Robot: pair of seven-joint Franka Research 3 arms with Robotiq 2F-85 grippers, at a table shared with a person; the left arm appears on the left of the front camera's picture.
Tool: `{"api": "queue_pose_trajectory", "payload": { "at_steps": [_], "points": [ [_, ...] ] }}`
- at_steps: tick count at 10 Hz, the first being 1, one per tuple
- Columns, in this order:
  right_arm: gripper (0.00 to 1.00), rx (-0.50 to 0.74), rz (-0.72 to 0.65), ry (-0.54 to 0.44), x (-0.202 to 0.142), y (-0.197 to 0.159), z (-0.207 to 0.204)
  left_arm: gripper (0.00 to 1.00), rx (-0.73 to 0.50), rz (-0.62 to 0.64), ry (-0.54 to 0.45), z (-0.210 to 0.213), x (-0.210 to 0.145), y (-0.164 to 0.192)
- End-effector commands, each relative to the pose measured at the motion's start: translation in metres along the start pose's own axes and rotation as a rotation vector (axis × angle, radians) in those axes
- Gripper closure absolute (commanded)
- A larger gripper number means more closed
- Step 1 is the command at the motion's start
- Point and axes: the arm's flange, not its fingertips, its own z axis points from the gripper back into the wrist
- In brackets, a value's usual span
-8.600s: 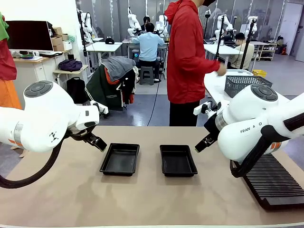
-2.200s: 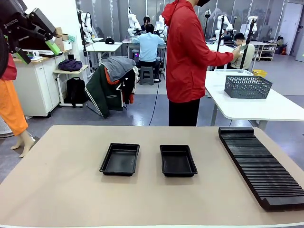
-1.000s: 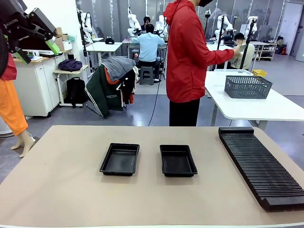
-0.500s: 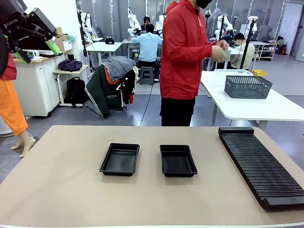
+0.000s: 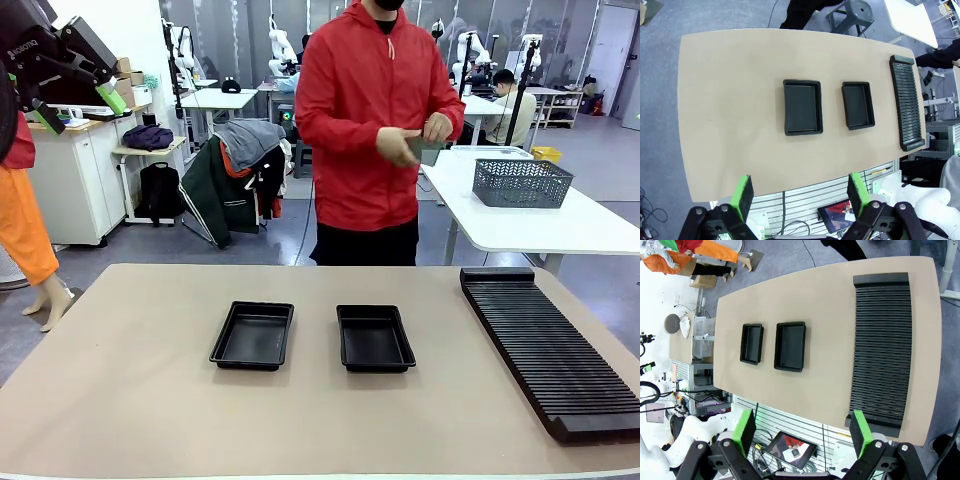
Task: Inspect and transfer BCBs to ESD trays.
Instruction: Pick up the Blank PCB from the PCB Rack and place it in the left ESD tray.
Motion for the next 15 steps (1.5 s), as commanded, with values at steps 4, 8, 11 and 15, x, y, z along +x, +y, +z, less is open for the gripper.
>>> {"api": "queue_pose_trajectory", "payload": {
  "at_steps": [4, 8, 11, 15],
  "points": [
    [0.00, 0.000, 0.000, 0.001, 0.0000, 0.0000, -0.0002, 0.00, 0.001, -0.001, 0.001, -0.0006, -0.0002, -0.0009],
    [0.00, 0.000, 0.000, 0.001, 0.0000, 0.0000, -0.0002, 0.00, 0.001, -0.001, 0.001, -0.0006, -0.0002, -0.0009],
    [0.00, 0.000, 0.000, 0.001, 0.0000, 0.0000, -0.0002, 0.00, 0.001, -0.001, 0.001, -0.0006, -0.0002, -0.0009],
    [0.00, 0.000, 0.000, 0.001, 0.0000, 0.0000, -0.0002, 0.00, 0.001, -0.001, 0.001, -0.0006, -0.0002, -0.0009]
  ]
}}
